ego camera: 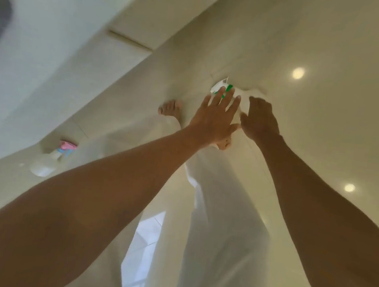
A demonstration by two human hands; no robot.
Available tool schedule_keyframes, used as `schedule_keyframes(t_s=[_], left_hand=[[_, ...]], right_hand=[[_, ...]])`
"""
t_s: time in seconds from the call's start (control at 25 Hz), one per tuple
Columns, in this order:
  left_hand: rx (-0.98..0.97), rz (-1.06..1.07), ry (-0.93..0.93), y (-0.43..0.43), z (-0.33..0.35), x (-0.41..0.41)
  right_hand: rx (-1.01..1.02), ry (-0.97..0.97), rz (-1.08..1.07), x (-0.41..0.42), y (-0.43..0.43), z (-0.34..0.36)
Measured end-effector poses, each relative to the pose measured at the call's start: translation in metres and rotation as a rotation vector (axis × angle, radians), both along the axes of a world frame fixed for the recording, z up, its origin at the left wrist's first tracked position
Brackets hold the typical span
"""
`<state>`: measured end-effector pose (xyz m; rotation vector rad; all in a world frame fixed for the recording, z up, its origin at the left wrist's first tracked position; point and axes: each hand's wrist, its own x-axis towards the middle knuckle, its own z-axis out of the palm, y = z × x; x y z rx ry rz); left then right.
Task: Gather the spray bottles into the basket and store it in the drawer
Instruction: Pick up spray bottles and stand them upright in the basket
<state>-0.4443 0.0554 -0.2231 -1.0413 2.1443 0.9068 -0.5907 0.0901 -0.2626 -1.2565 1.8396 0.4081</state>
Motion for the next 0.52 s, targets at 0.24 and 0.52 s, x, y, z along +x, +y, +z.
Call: schedule_keyframes(t_s=[0.24,0.52], left_hand=[[0.006,0.08,-0.08,-0.003,-0.097,-0.024],[-0.017,0.378,-0.071,0.01,-0.142,-0.034]], right_hand=[[-0.023,0.057,0.182,-0.026,-0.04,-0.122],[0.065,0.057,0.303,-0.005,-0.049,-0.188]])
